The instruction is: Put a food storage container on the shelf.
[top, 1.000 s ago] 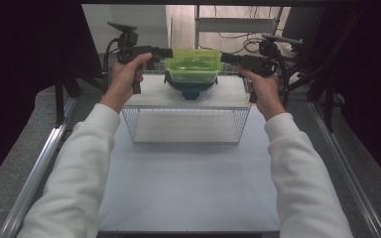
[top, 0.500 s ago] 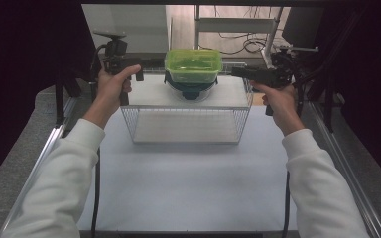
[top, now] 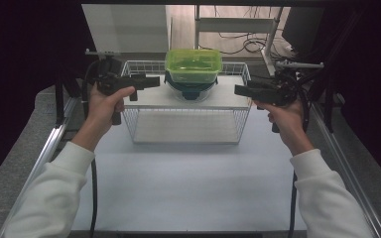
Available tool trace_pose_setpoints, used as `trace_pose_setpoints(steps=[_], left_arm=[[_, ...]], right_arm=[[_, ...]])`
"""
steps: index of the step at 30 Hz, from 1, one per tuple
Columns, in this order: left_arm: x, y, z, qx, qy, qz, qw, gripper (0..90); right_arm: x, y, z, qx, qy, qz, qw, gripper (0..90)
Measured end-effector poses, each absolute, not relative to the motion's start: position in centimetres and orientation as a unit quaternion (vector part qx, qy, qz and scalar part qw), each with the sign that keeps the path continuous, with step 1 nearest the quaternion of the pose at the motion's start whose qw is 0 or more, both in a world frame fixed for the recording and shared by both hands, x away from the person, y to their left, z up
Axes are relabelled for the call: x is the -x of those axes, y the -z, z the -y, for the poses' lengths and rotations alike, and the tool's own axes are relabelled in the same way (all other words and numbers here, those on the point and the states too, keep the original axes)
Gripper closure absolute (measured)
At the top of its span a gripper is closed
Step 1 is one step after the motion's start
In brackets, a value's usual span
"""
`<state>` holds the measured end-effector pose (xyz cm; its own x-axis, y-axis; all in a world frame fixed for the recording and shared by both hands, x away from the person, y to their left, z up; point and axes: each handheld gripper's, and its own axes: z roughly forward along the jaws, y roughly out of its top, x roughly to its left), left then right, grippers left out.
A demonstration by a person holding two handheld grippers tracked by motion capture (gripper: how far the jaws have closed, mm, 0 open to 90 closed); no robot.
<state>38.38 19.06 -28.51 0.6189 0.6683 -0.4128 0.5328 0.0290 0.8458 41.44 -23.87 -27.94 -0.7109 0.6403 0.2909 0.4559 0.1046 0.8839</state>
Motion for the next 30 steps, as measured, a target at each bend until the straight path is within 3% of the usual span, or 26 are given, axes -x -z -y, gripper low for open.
trace_pose_setpoints(steps=[15,30], left_arm=[[-32.0,36.3,-19.0,-0.726,-0.067,-0.418,0.542,25.3],[-29.0,45.9,-18.7,-0.758,-0.046,-0.448,0.472,25.0]], right_arm=[[-35.0,31.7,25.6,-0.335,-0.543,-0.760,0.122,26.6],[-32.0,41.9,29.9,-0.385,-0.488,-0.778,0.086,22.3]])
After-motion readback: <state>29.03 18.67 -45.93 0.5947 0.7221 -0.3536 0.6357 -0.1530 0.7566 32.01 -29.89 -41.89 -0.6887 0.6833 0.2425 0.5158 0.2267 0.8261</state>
